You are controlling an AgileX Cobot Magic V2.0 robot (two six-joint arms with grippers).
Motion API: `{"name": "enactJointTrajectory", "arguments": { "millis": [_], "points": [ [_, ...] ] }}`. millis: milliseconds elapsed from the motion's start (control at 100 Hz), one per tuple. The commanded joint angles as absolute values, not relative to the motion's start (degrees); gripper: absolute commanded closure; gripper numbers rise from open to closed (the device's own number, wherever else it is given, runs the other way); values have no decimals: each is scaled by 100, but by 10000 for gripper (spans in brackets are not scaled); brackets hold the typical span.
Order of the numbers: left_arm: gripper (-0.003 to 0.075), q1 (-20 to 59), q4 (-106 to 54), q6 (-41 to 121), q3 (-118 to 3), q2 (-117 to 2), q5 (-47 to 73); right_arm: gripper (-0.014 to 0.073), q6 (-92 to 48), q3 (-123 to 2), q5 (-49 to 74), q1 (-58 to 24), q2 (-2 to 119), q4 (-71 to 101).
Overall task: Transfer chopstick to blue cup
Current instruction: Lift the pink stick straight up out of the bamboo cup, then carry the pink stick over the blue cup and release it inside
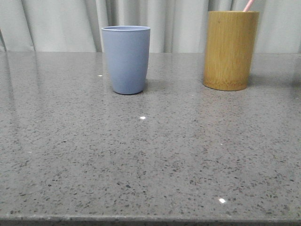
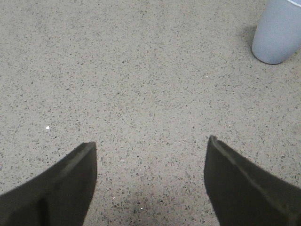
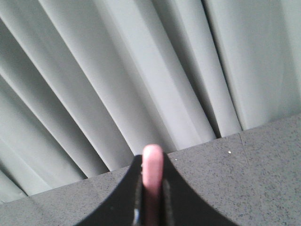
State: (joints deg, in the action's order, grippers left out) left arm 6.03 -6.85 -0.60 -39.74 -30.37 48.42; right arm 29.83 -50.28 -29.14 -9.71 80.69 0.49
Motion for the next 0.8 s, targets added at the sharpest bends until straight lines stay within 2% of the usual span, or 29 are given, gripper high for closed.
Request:
{"name": "enactJointTrajectory", "arguments": {
  "millis": [0, 210, 540, 790],
  "points": [
    [246, 590, -711, -127, -4115, -3057, 4490, 653, 2959, -5269, -3310, -988, 7765, -98],
    [246, 590, -711, -127, -4115, -3057, 4490, 653, 2959, -5771, -2782, -988, 7555, -428],
    [246, 590, -711, -127, -4115, -3057, 4519, 653, 2959, -7335, -912, -1029, 7181, -885],
    [246, 590, -711, -127, -4115, -3057, 4528, 653, 2959, -7956, -512, -1826, 7222, -885]
  ]
}}
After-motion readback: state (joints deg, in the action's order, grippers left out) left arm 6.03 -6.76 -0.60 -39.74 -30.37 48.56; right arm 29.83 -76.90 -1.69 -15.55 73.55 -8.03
